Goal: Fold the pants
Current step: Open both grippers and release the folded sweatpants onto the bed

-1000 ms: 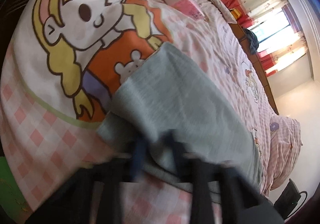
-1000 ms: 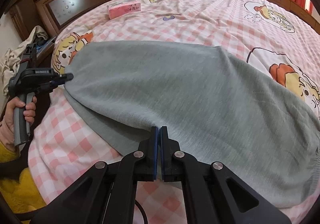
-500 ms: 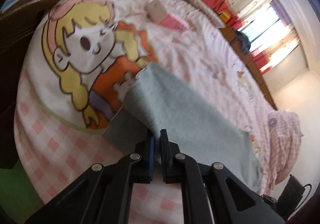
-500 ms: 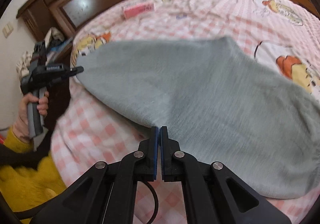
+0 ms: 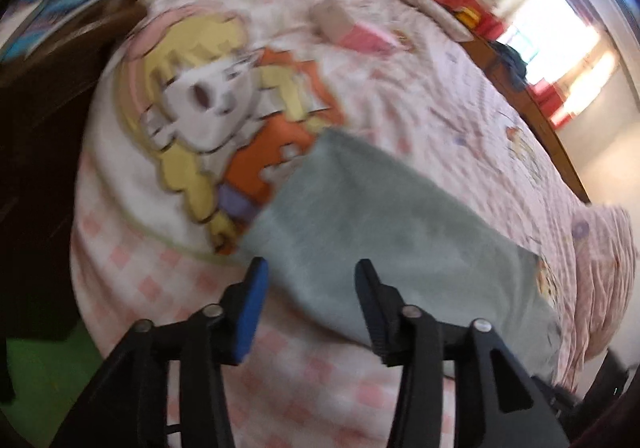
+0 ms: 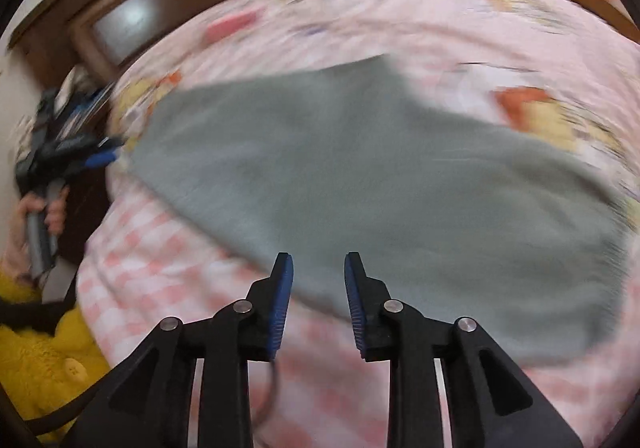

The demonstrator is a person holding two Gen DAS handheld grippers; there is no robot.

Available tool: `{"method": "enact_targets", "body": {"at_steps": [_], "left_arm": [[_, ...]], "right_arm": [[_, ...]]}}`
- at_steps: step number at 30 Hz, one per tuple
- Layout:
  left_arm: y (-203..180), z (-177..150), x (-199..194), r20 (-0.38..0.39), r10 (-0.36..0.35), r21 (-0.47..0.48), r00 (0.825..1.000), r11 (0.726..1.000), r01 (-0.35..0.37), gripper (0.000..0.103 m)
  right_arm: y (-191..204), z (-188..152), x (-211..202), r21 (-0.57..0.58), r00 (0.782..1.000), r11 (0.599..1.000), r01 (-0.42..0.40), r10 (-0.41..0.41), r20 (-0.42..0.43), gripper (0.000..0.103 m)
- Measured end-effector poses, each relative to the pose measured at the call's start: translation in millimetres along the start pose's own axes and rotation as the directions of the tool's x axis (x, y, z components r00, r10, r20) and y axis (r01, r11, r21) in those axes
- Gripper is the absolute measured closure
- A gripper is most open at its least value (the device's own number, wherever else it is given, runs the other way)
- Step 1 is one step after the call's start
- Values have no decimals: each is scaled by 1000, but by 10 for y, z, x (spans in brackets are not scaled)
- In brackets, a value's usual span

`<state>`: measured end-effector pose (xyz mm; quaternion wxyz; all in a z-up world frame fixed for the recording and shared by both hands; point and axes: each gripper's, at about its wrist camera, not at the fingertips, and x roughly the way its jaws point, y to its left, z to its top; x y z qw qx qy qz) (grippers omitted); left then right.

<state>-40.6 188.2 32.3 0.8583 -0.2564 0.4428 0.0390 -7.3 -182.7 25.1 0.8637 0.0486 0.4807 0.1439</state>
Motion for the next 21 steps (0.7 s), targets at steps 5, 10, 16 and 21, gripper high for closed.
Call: {"method": "enact_targets", "body": {"at_steps": [5,10,16,21], "left_arm": [[-401,-25,149,-43,-80,105,996,991,85,44],[-546,-130,514,-120,-45,142,992,988,62,44],[-374,-179,555,-93,32,176,995,984,-15,30],[38,-67,434,-27,215,120,976,970,-211,31]], "right_arm": [[-769,-228,-252,248,994,965,86,-99,41,75],[-1311,-485,-66,345,978,916,206,-202,-49,81],[-1292,-484,-98,335,968,909,247,-248,-40,82],[-1266,-439,-97,357,958,890,282,-283,-50,82]]}}
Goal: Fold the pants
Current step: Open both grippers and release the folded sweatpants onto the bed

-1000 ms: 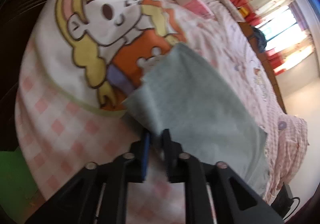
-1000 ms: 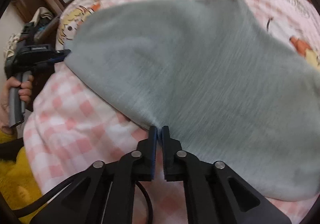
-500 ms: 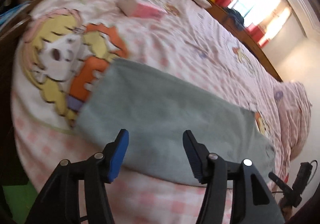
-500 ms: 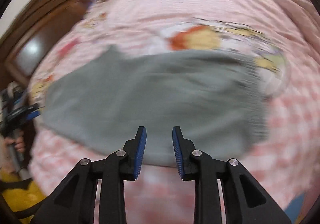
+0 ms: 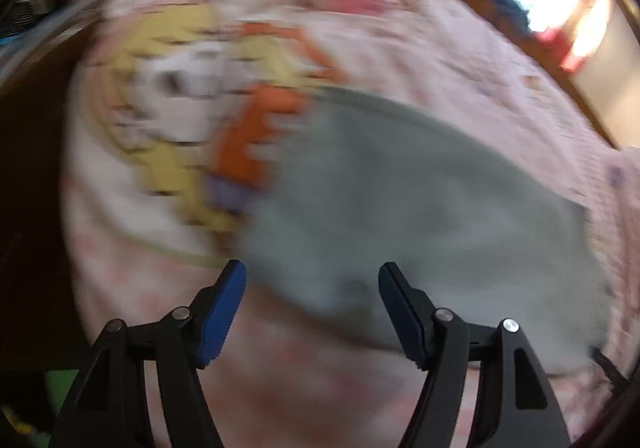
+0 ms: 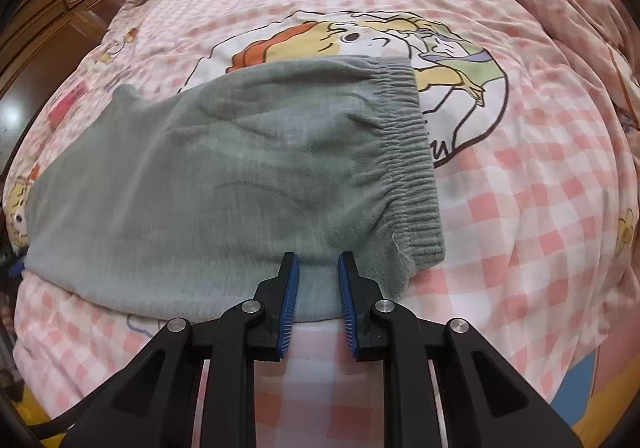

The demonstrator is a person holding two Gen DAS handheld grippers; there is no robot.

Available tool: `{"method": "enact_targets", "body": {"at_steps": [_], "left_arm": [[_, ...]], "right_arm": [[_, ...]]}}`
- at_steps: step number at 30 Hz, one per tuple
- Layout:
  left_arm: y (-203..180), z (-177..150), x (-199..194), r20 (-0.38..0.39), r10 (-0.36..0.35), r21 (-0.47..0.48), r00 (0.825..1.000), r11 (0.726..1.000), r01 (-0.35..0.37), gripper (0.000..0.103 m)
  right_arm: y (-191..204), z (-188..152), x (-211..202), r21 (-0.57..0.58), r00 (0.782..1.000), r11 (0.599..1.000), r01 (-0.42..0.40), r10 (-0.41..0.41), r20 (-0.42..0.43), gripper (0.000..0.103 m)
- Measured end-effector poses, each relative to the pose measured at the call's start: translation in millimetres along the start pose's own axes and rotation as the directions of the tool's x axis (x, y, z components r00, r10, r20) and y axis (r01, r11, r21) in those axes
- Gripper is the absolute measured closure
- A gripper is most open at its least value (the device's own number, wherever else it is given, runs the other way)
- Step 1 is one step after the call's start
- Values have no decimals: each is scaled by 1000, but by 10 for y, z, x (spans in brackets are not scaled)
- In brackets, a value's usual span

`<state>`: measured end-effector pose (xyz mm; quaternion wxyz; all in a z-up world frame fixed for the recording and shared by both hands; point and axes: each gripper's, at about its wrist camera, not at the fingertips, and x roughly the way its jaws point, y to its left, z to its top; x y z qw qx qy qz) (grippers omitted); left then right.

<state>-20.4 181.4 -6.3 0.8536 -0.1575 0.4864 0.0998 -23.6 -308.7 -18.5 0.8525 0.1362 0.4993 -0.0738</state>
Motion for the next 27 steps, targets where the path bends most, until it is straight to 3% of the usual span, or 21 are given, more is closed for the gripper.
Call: {"method": "enact_targets", "body": {"at_steps": [1,3,6,9,14,16,19,22,25,27], "left_arm": [[133,7,12,-7,28,-30,1000,999,-28,32],[356,-14,8,-17,11,-99,1000,995,-12,33],[609,-69,-48,-3,-64,-189,998,980,62,33],[649,-118,-75,0,-147,-216,989,966,144,33],[462,-177,-29,-31,-295,-251,955,927,278,32],[341,-226,30,-54,-356,-261,933,907,331,32],[193,-269,130,-75,-401,-260,913,892,370,32],[182,-248,202,-50,-443,-303,895,861,409,32],[238,-133,266,3,-489,-376,872,808,454,32],[235,-67,264,39,-495,-380,868,796,471,32]], "right_arm": [[-6,-12,-16,4,1000,1000,5,-5,0,82],[32,-1,-40,-1,1000,1000,26,-26,1,82],[113,19,-105,1,999,999,50,-50,14,80],[228,41,-167,-1,999,1000,30,-30,27,79],[483,43,-167,-43,1000,999,6,-5,20,75],[552,27,-151,-52,1000,999,-6,7,13,74],[628,3,-112,-58,1000,998,-22,22,-1,74],[690,-16,-67,-67,999,997,-32,31,-16,74],[729,-29,-41,-72,999,997,-38,37,-23,74],[746,-38,-32,-71,999,996,-47,46,-24,74]]}}
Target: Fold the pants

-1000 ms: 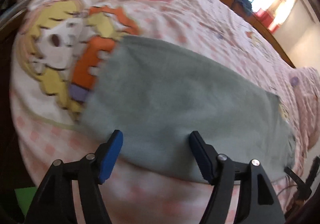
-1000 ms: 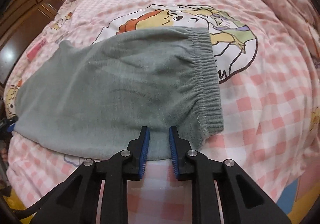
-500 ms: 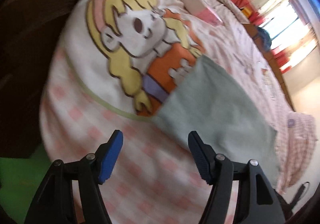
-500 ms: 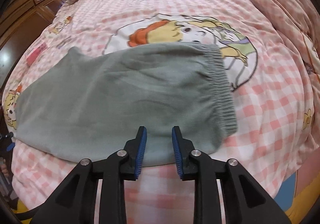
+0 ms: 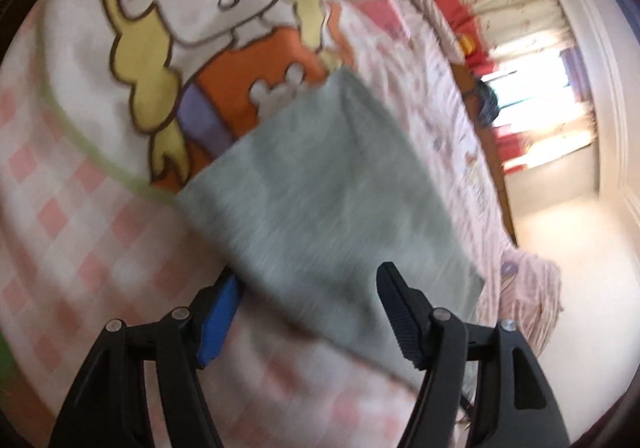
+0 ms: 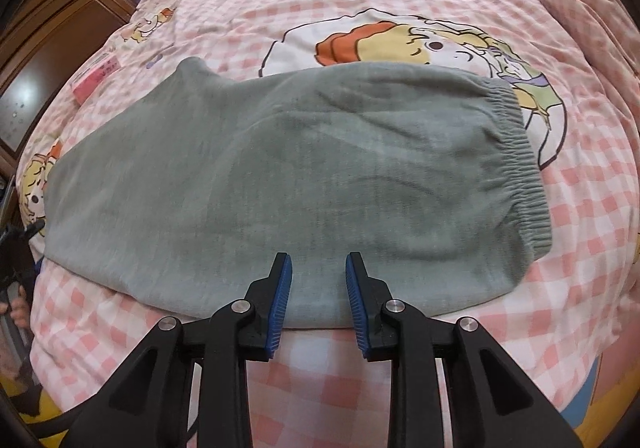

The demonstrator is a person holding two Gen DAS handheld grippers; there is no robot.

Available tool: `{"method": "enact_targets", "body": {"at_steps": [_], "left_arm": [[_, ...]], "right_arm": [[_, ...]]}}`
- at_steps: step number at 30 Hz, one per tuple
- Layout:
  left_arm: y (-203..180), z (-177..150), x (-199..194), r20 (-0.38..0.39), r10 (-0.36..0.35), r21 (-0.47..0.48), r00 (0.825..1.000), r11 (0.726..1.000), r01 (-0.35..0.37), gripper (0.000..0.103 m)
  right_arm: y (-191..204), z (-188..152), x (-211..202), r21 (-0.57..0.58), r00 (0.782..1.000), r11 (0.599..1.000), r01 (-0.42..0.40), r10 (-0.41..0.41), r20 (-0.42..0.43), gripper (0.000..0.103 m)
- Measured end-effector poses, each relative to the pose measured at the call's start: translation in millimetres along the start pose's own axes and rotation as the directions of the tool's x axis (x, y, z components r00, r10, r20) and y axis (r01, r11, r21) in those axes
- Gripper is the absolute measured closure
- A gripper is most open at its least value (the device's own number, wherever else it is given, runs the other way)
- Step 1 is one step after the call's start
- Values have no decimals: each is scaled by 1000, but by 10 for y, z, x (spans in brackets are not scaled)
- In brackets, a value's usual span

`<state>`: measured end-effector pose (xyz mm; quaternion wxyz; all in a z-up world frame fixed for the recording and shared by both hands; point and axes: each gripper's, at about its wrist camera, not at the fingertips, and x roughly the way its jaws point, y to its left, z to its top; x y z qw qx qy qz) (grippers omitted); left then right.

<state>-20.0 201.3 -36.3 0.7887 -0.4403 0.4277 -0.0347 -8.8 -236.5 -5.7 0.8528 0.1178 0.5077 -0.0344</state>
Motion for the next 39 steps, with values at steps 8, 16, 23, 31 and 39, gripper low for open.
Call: {"method": "enact_targets", "body": {"at_steps": [8,16,23,31,39], "left_arm": [[5,49,256,49,64,103,997,992,-69,41],[22,147,78,99,-27,87,995,996,19,92],[-432,102,-220,146,-109,230,983,970,74,94],[-1119,-164,-306,64,-194,424,979,893,149,94],[-1456,-586,358,-132,-22,543,991,835,91,93]], "right_arm": [[46,-20,56,-5,1000,1000,-15,15,-11,74],[132,-27,57,-21,999,999,-42,42,-4,74],[262,-36,38,-61,998,996,-65,66,6,74],[319,-39,52,-74,996,993,-91,92,6,74],[469,32,147,-84,986,983,-163,161,-30,74]]}}
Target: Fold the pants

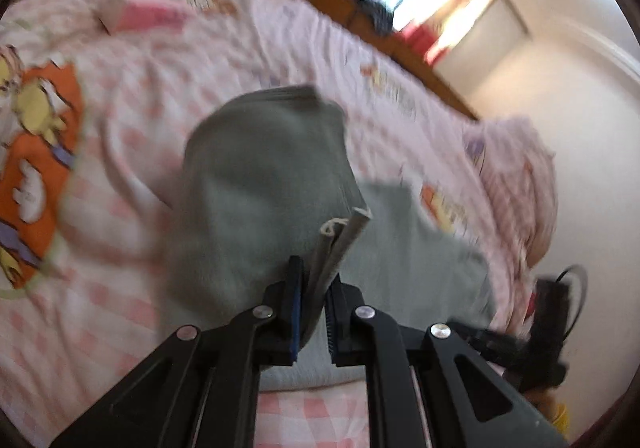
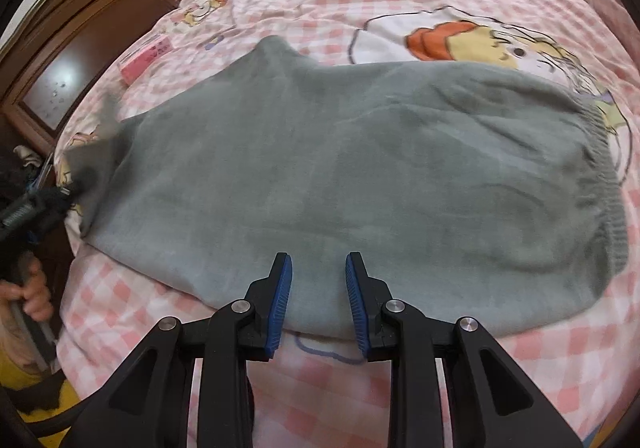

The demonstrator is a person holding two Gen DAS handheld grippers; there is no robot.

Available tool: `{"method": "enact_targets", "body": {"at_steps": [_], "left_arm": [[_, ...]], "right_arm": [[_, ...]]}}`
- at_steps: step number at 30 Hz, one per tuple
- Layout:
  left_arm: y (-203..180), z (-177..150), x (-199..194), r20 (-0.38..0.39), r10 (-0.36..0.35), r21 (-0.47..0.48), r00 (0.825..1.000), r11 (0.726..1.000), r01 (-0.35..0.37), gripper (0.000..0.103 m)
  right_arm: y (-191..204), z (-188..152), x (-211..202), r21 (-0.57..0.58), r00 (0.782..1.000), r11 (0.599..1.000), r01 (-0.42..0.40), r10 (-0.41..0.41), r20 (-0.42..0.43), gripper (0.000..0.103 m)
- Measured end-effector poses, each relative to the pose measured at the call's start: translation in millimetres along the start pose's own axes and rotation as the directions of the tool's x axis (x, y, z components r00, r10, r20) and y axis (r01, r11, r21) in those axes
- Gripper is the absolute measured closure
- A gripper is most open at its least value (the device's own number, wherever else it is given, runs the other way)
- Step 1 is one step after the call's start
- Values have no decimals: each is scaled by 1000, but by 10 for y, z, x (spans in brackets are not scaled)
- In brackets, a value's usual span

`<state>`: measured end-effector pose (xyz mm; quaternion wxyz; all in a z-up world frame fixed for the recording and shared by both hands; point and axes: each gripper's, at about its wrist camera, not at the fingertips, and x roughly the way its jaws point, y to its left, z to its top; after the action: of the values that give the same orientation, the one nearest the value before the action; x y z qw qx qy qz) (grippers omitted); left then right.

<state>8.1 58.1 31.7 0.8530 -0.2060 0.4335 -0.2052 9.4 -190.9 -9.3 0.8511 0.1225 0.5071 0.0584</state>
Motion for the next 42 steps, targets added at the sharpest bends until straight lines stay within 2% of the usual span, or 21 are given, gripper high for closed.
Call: {"method": "enact_targets", "body": {"at_steps": [3,4,6,8,10,13,17,19,22,23,26,29,32,38,42], "left_arm": [[-61,-105,215,-97,52,35,994,998,-49,85],[-75,-154,269,-121,77,54,990,996,-71,76],[-113,-191,272,-130,80,78,988,994,-70,67],[-146,-235,212,-132,77,95,988,993,-65,53],[-172,-241,150,-134,73,101,988,993,-59,48],[-198,-253,-23,-110,70,108,991,992,-58,45],[-115,-246,-226,-67,99,82,993,992,-94,40],[-32,-250,-313,-39,161,72,986,985,-158,39],[90,-261,-328,-21,258,65,966,964,-256,39],[125,-268,-318,-25,271,58,962,961,-269,39],[231,-305,-237,-56,282,36,958,959,-280,39],[267,-360,-136,-75,313,58,947,949,-310,38],[252,-385,-111,-64,316,85,946,947,-311,32],[264,-425,-88,-53,307,93,950,949,-301,28],[268,-432,-88,-48,297,90,954,952,-292,26]], "right_arm": [[101,52,89,-30,1000,1000,-4,4,-22,74],[138,71,129,-38,999,999,-9,8,-32,74],[197,92,187,-50,999,999,-19,17,-46,74],[264,119,238,-58,998,998,-27,24,-57,74],[326,169,260,-60,997,997,-51,47,-66,74],[417,239,263,-57,993,994,-96,92,-70,72],[608,352,276,-50,978,979,-195,191,-81,70],[753,412,315,-57,965,966,-251,244,-100,69],[951,476,428,-74,948,951,-300,288,-136,69],[1011,487,476,-77,943,948,-309,296,-150,69],[1133,518,621,-45,925,938,-343,329,-188,69],[1225,550,733,-3,905,926,-377,367,-217,69],[1288,568,815,11,900,926,-378,371,-229,69],[1391,618,942,40,891,920,-390,389,-234,67],[1427,627,987,49,893,920,-388,389,-226,67]]}}
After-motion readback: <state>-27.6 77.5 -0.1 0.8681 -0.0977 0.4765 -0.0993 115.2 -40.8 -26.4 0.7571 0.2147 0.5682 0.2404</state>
